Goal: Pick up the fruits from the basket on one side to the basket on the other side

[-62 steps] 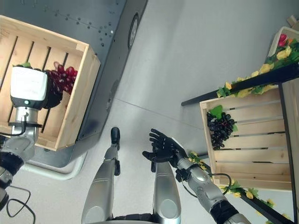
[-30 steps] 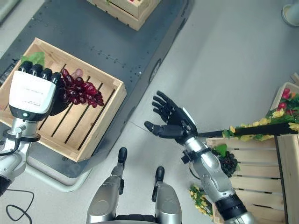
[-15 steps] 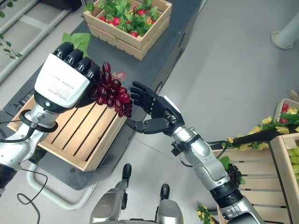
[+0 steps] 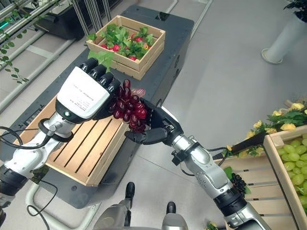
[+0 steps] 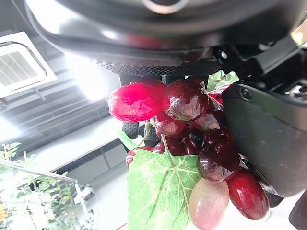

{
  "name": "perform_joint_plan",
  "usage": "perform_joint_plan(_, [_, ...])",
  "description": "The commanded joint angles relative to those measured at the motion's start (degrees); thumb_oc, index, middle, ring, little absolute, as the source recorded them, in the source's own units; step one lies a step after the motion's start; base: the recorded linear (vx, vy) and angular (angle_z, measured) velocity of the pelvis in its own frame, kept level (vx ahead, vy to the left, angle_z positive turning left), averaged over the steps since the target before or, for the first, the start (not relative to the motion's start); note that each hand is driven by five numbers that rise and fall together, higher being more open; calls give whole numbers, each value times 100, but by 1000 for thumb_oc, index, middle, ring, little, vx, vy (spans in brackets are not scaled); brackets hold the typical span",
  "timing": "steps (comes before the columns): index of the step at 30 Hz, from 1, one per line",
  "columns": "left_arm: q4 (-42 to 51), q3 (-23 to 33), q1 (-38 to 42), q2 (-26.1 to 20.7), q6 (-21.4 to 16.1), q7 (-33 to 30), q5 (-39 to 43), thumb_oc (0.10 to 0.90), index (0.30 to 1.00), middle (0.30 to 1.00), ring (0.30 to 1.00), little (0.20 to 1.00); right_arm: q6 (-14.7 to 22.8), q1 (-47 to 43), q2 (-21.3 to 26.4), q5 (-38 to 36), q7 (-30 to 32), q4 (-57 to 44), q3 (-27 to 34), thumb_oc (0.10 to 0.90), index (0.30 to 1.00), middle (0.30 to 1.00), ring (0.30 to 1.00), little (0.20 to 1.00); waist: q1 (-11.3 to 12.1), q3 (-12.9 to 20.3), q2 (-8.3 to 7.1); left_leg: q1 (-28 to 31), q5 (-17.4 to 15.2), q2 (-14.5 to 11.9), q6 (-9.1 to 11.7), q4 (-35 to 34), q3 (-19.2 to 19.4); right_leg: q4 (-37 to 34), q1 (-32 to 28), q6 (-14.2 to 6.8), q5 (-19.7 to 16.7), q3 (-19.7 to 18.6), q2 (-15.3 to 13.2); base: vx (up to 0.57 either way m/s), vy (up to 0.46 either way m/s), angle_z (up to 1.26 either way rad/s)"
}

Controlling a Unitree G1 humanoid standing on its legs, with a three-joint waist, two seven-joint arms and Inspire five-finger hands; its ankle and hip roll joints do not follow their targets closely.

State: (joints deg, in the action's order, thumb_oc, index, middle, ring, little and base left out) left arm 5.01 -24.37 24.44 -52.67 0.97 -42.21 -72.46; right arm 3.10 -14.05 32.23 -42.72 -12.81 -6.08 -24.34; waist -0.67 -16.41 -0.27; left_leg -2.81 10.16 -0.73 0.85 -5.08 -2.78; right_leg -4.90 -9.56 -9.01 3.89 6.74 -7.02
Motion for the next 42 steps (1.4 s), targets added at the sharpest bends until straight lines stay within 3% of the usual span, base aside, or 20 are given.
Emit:
perform_joint_plan(1, [130,226,166,350,187,-231,37,400,300,300,300,300,534,11,-101,-283,66,-333,-204,800,900,900,900,900,33,1099,-14,739,-1104,-31,30,8,114,-10,651,214,-634,-271,62,15,0,-3])
perform_joint_plan(15, [141,220,0,341,-66,-108,-37,400,300,300,300,300,83,152,26,-964,-181,-573,137,800,900,900,900,900,-21,1175,-74,759,-1138,-72,15,8,187,-10,681,192,-647,-369,102,1,0,0])
perform_joint_plan(23, [147,62,-48,359,-241,-53,-90,400,300,300,300,300,-443,324,-162,-2171,-69,-621,164,800,900,900,900,900,-44,1195,-104,773,-1141,-97,16,8,215,-10,683,189,-649,-384,116,3,-3,-2])
perform_joint_plan(30, [99,38,-86,457,-386,-275,16,400,300,300,300,300,-540,376,-275,-1537,270,-569,35,800,900,900,900,900,-49,1220,-102,754,-1143,-101,13,8,223,-10,713,188,-647,-387,109,0,0,0])
perform_joint_plan(31, [104,33,-92,477,-399,-293,13,400,300,300,300,300,-561,378,-284,-1473,283,-540,9,780,869,869,869,869,-46,1222,-103,754,-1145,-99,11,8,223,-10,713,188,-645,-387,109,0,0,0])
perform_joint_plan(32, [112,23,-97,501,-411,-305,-6,400,300,300,300,300,-591,380,-293,-1459,301,-520,-15,701,752,752,752,752,-44,1224,-104,753,-1145,-98,7,8,224,-10,712,190,-643,-388,108,2,1,-5])
perform_joint_plan(34, [180,3,-104,585,-454,-282,-5,400,300,300,300,300,-656,376,-326,-1291,296,-393,-118,400,300,300,300,300,-38,1225,-107,757,-1150,-92,5,8,218,-10,712,189,-643,-385,107,4,2,-8])
perform_joint_plan(42, [289,-40,-142,708,-565,-271,-23,400,300,300,300,300,-697,343,-355,-1386,376,-289,-253,400,300,300,300,300,-18,1220,-122,767,-1155,-88,1,8,211,-10,696,190,-642,-376,99,1,1,-1])
